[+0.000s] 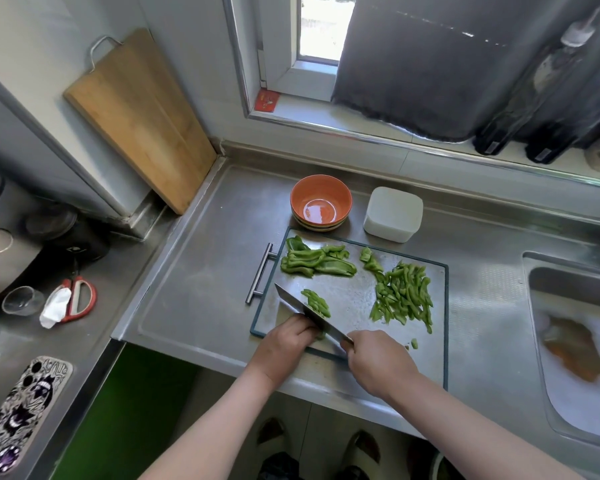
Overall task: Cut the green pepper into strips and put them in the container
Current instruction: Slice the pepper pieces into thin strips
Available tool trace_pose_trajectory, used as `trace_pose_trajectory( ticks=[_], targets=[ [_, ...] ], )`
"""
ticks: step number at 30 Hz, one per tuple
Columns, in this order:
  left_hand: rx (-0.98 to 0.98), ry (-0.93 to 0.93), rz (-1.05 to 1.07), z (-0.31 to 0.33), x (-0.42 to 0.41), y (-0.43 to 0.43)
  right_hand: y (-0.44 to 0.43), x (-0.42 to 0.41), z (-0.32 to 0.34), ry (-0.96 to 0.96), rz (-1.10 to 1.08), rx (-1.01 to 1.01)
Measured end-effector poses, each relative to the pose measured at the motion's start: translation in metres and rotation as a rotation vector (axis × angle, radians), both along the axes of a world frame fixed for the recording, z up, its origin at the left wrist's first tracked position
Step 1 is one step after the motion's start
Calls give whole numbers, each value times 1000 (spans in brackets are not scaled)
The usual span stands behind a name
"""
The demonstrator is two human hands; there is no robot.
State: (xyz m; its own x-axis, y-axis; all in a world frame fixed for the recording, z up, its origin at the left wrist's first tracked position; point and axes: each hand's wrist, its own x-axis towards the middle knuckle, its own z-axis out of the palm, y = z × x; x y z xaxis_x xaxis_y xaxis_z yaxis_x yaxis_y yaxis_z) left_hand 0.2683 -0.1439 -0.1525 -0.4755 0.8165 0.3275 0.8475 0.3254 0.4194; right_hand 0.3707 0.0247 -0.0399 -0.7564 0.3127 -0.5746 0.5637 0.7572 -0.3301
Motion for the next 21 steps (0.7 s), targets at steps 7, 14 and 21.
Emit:
trace_pose_trajectory(
  ticks=[7, 14, 21],
  targets=[
    [-19, 4, 19, -3, 3, -1, -13, -25, -18, 23, 6, 2],
    [-2, -28, 20, 5, 3, -1, -9, -36, -15, 46, 21, -2],
    [-15, -43, 14, -1, 0, -2, -6, -5, 8, 77, 4, -37]
  ],
)
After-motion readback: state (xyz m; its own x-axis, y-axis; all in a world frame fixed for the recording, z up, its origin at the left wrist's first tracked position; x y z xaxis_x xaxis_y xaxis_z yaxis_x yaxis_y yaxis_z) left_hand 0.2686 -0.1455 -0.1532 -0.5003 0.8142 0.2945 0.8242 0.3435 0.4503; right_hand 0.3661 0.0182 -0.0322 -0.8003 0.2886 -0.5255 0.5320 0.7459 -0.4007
